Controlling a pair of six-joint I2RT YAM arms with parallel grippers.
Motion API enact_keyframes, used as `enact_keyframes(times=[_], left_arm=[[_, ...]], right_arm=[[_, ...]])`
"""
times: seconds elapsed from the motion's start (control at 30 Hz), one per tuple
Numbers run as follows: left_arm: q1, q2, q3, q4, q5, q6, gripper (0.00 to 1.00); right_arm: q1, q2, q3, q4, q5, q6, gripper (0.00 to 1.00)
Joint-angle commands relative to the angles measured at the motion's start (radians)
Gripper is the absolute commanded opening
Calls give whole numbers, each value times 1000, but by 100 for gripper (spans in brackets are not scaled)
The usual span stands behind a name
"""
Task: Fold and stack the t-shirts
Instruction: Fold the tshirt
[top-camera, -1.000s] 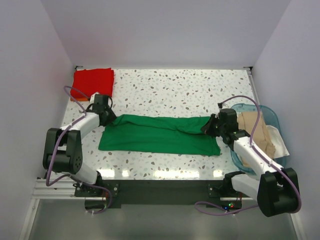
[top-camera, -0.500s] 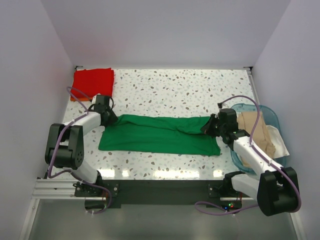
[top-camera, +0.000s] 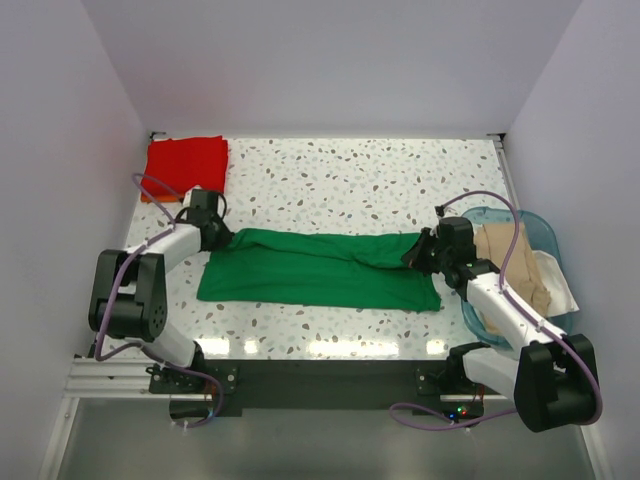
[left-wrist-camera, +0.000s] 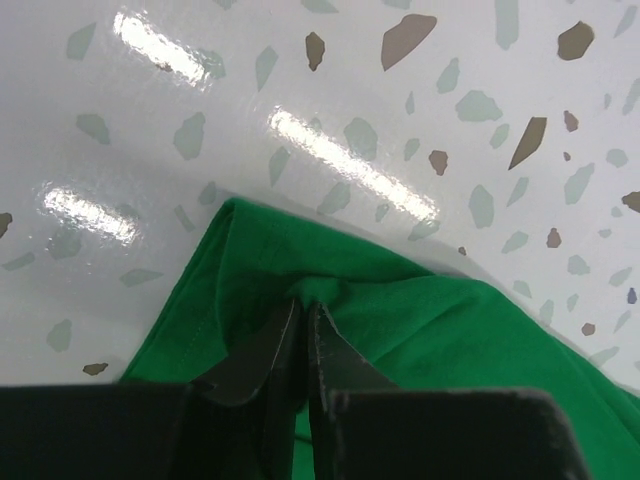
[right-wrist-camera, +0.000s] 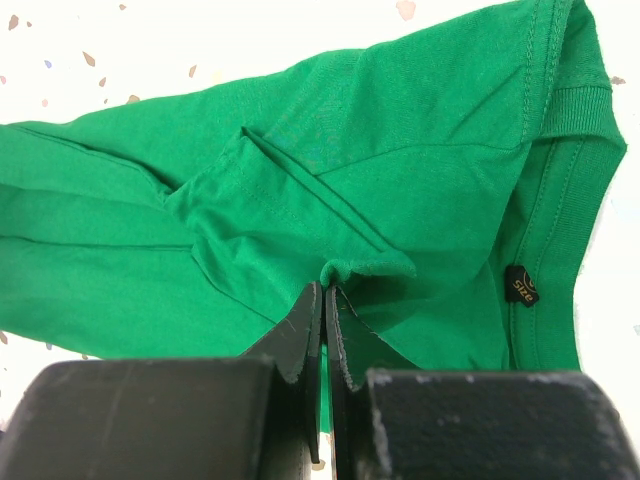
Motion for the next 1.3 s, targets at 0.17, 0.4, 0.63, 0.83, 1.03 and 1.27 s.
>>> enact_keyframes(times=[0.17,0.4,0.63,0.83,1.03,1.27], left_arm=[[6,-151,-10,48,26,5,7],[6,-249,-105,65,33,-2,7],[7,-361,-278,139,7,-38,21],[12,-414,-357,190,6,-78,25],[20,-446,-303,191,-5,-72,40],[33,-322,-136,75,-74,-73,45]], right_arm=[[-1,-2,-3,47,-15,-3,0],[-2,-5,-4,49,-19,0,0],[-2,-11,-11,49,-26,-2,0],[-1,-16,-11,40,-24,-5,0],[-2,-17,-3,36,-24,-6,0],[-2,-10,5,38,-30,-5,0]])
